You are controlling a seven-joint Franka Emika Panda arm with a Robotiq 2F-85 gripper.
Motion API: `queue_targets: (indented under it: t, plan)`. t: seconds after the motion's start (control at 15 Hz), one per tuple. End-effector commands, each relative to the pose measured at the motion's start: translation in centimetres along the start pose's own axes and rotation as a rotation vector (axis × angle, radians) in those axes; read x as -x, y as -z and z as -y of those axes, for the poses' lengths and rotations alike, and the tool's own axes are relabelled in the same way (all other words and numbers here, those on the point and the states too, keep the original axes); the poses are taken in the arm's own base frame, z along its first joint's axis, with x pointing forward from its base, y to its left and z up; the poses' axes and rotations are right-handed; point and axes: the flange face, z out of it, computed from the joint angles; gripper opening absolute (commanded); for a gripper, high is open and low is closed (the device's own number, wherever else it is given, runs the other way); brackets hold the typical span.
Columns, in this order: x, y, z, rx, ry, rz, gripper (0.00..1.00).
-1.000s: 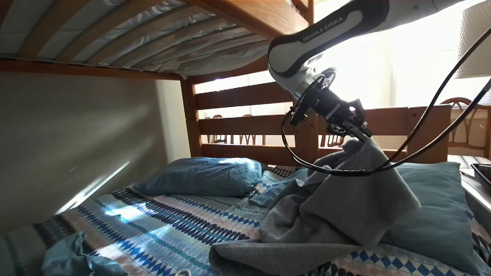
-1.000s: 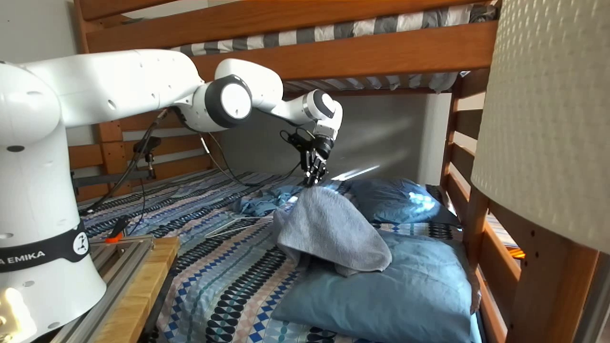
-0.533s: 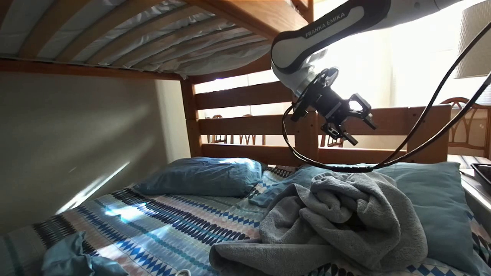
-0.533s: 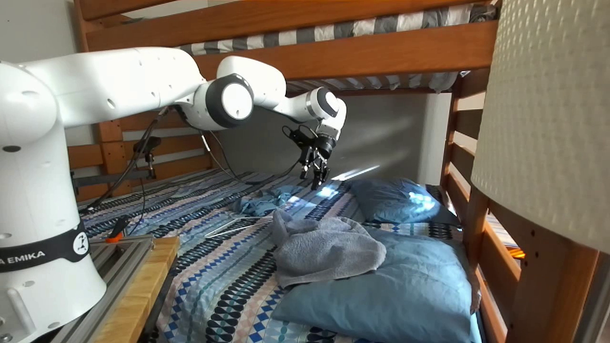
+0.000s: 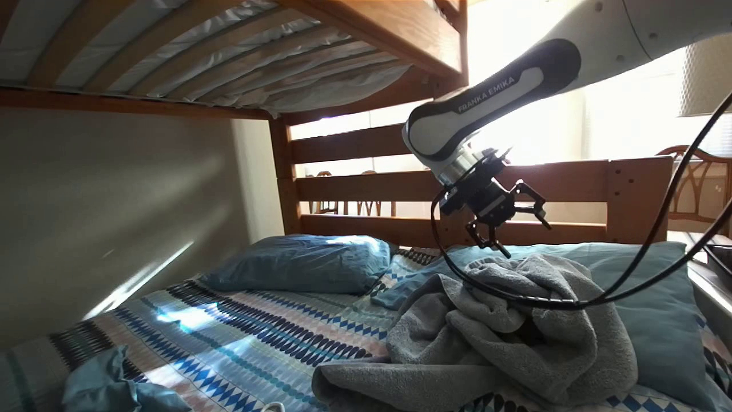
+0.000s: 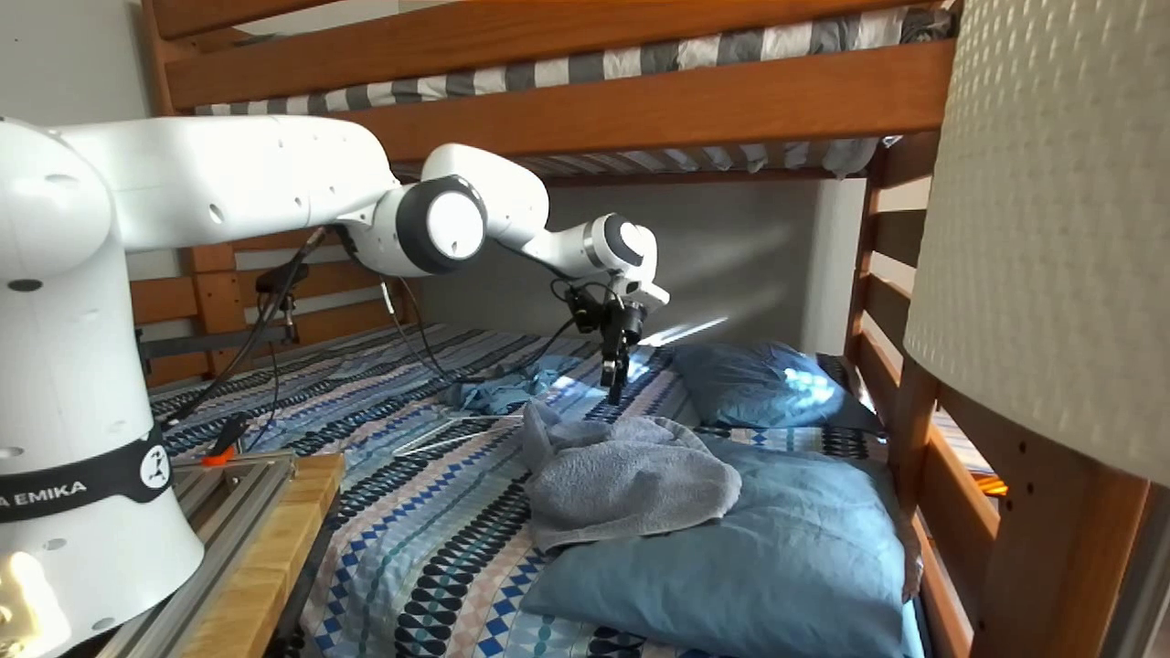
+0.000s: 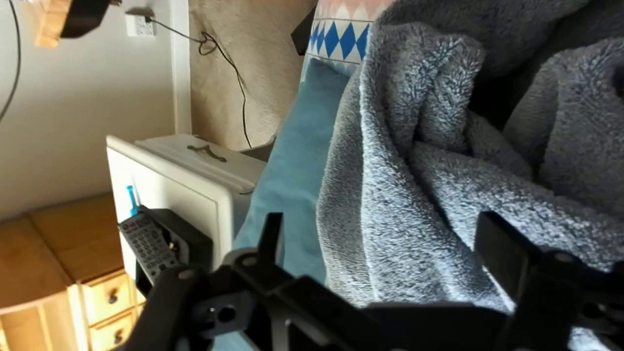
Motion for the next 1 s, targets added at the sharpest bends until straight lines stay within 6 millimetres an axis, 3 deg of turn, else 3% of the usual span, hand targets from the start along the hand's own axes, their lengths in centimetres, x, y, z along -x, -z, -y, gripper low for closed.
queue_targets:
  t: [0.0, 0.27, 0.67, 0.93]
  plan:
    - [0.0, -2.6, 2.6, 0.009, 0.177, -0.097, 1.0]
    - [-0.6, -2.0, 3.9, 0.027, 0.267, -0.294, 1.0]
    - [-1.5, 3.0, 4.1, -0.002, 0.272, -0.614, 1.0]
    - [-2.9, 2.6, 5.1, -0.124, 0.247, -0.65, 1.0]
